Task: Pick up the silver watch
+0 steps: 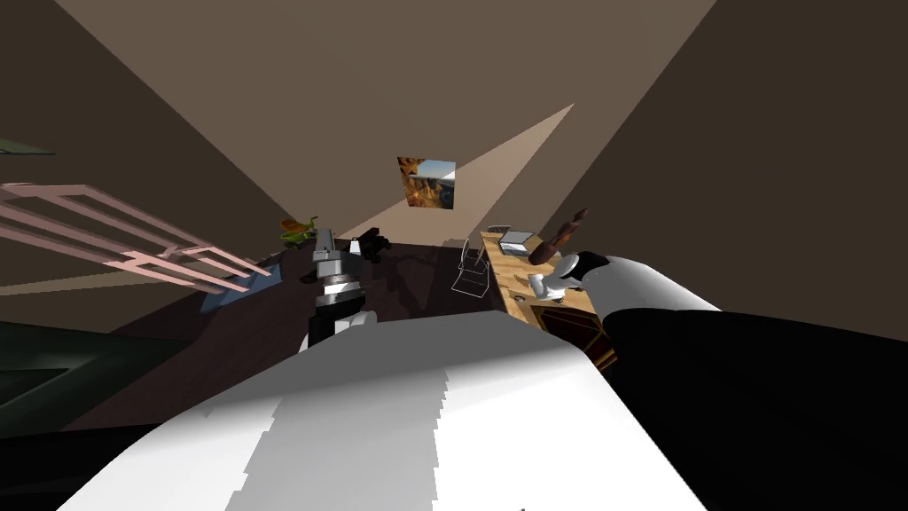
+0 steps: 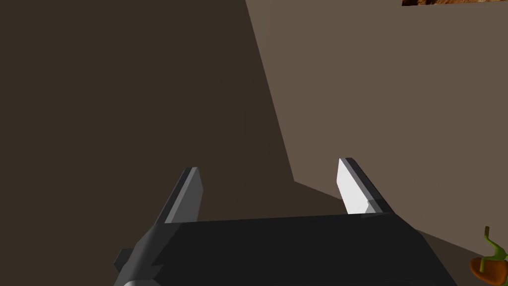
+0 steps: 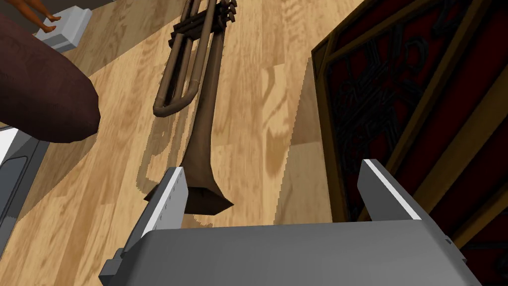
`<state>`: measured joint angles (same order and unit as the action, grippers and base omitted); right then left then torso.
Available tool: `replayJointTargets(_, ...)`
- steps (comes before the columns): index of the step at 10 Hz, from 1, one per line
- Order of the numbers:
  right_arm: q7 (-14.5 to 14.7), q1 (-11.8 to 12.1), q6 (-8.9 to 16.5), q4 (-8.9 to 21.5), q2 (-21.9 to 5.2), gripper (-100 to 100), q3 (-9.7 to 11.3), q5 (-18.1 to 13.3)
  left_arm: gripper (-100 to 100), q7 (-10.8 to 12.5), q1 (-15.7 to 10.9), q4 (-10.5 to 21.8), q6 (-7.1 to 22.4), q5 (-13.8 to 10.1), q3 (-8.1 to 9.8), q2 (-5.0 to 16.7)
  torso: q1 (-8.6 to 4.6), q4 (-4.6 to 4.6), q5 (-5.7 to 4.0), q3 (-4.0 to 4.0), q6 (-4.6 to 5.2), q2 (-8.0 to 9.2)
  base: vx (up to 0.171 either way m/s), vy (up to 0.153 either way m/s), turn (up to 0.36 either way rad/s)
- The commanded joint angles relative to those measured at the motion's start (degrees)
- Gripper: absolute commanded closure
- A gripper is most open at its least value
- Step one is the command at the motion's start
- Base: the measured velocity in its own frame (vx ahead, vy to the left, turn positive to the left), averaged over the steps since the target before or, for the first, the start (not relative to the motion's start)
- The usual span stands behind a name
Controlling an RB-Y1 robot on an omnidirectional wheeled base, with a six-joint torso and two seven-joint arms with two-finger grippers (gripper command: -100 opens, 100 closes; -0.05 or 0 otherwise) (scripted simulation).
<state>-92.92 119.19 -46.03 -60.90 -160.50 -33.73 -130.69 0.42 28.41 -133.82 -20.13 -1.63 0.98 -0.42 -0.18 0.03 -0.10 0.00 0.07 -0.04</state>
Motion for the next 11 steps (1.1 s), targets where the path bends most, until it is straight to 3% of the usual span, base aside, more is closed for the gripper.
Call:
replayJointTargets(1, -0.6, 1.2, -0.1, 0.9, -2.6, -100, -0.5, -1.6, 0, 0.0, 0.0, 0.0, 0.0, 0.0, 0.00, 0.0, 0.00, 0.00, 0.00, 0.00, 0.00, 0.00, -0.028, -0.014, 0.053)
replayJointTargets(2, -1.8, 3.5, -0.4, 2.4, -4.9, -100, -1.3, -3.4, 0, 0.0, 0.0, 0.0, 0.0, 0.0, 0.00, 0.0, -0.02, 0.01, 0.00, 0.00, 0.02, -0.01, -0.025, -0.016, 0.120)
replayJointTargets(3, -1.8, 3.5, -0.4, 2.4, -5.9, -100, -1.3, -3.9, 0, 0.0, 0.0, 0.0, 0.0, 0.0, 0.00, 0.0, -0.02, 0.00, 0.00, 0.00, 0.00, -0.01, -0.019, -0.013, 0.059)
replayJointTargets(4, -2.7, 5.7, -0.7, 3.8, -7.9, -100, -2.1, -5.9, 0, 0.0, 0.0, 0.0, 0.0, 0.0, 0.00, 0.0, -0.01, 0.00, 0.01, -0.01, 0.03, -0.03, -0.018, -0.007, 0.099)
replayJointTargets(5, -2.7, 5.7, -0.7, 3.8, -8.9, -100, -2.1, -5.9, 0, 0.0, 0.0, 0.0, 0.0, 0.0, 0.00, 0.0, -0.01, 0.00, 0.00, -0.02, 0.01, -0.03, -0.013, -0.006, 0.056)
replayJointTargets(6, -3.5, 7.9, -0.9, 5.0, -11.1, -100, -2.8, -7.7, 0, 0.0, 0.0, 0.0, 0.0, 0.0, 0.00, 0.0, 0.00, 0.00, 0.03, -0.02, 0.04, -0.04, -0.009, -0.012, 0.093)
replayJointTargets(9, -4.2, 10.0, -1.1, 6.0, -14.0, -100, -3.4, -9.1, 0, 0.0, 0.0, 0.0, 0.0, 0.0, 0.00, 0.0, -0.01, -0.01, 0.01, -0.03, 0.03, -0.07, -0.005, -0.010, 0.055)
replayJointTargets(11, -5.0, 13.5, -1.3, 7.4, -17.4, -100, -4.3, -11.1, 0, 0.0, 0.0, 0.0, 0.0, 0.0, 0.00, 0.0, -0.01, -0.01, 0.02, -0.04, 0.03, -0.08, 0.000, -0.012, 0.076)
